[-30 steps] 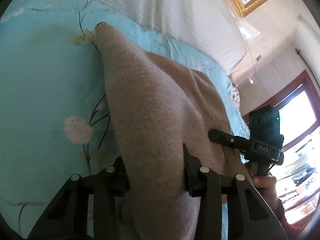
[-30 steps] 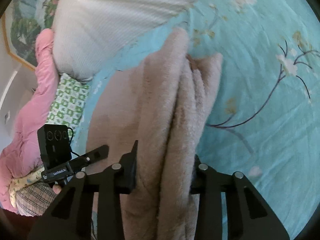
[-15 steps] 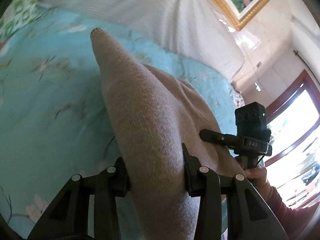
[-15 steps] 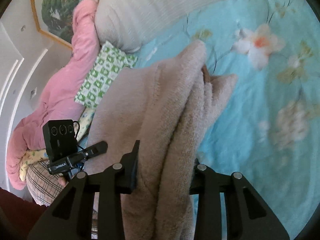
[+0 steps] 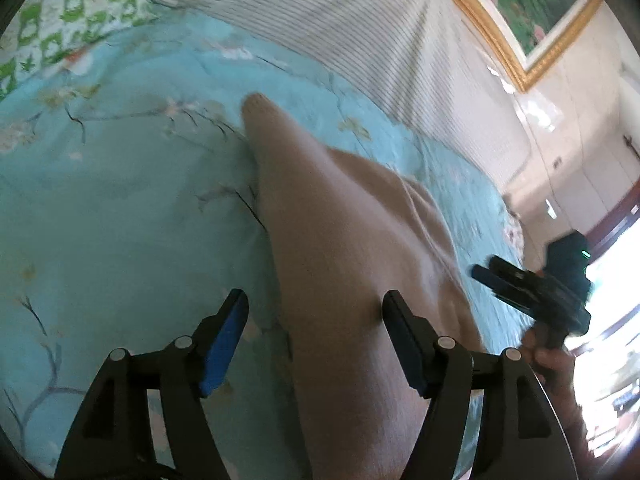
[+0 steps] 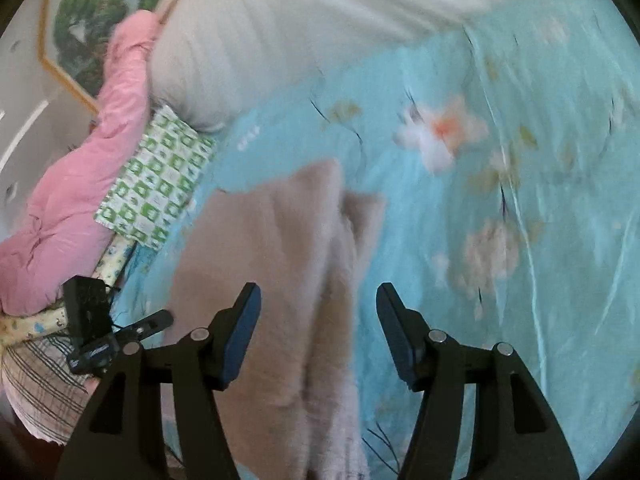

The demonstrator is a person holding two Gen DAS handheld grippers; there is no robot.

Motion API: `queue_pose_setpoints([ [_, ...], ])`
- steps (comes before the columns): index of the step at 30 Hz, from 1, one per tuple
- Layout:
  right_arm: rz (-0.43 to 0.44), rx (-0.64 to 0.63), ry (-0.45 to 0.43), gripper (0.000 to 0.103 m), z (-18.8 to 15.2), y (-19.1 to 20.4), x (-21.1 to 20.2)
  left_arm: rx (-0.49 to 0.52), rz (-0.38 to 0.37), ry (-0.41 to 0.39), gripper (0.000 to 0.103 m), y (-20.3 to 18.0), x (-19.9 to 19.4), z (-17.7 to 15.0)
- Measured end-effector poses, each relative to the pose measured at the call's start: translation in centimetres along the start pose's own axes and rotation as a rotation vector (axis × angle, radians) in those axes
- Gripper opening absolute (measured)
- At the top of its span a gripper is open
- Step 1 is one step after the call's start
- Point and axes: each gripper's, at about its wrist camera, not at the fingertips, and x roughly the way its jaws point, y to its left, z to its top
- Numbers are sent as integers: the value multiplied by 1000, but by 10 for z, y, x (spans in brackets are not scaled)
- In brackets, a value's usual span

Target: Fold small clothes

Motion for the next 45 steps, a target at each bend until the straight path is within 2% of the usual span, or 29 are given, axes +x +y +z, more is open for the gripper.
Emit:
queue_pose_setpoints([
  [2,5,-16,11,55,9,8,6,-13,59,6,70,0,7,14],
  [5,-31,-10,67,43,18,12,38,-27,87,1,70,-4,17,26],
  [8,-21,28,103,25,20,6,64,-29,107,11,71,-6,29,33],
  [9,-17,28,110,12,21,4,68,-26,121,20,70,-6,33,34],
  [10,-9,24,110,10,23,4,70,-24,131,26,67,-5,35,36],
  [12,7,6,58,9,33,8,60,5,145,35,60,-10,41,39],
  [14,-7,-9,2,9,46,9,49,55,161,33,59,-20,46,39],
  [15,-20,-14,6,9,48,8,50,80,179,40,59,-23,50,38],
  [17,-56,4,47,8,47,-3,63,131,233,52,59,-30,59,31],
  [19,-56,13,116,10,37,-10,80,140,240,47,59,-31,57,29],
  [21,-28,51,108,13,29,-15,75,152,232,39,59,-33,45,26],
  [23,-6,85,90,19,23,-16,60,175,219,22,59,-36,23,16],
  [25,-9,75,62,37,13,-12,37,210,210,9,63,-41,2,4],
  [29,14,64,9,40,-23,-8,-10,266,179,-6,67,-46,-45,-46],
  [34,14,96,-3,40,-68,-7,-32,297,150,1,67,-58,-61,-110],
  [36,6,100,5,40,-77,-6,-31,339,177,22,67,-66,-52,-129],
  [39,4,104,20,40,-84,-7,-27,384,243,27,67,-73,-39,-138],
  [42,-3,88,23,40,-87,-3,-24,374,290,10,65,-71,-31,-134],
  [44,-3,89,21,40,-89,-1,-23,358,304,-2,56,-66,-28,-129],
  [45,-2,91,21,40,-90,-1,-22,356,306,0,48,-64,-27,-127],
])
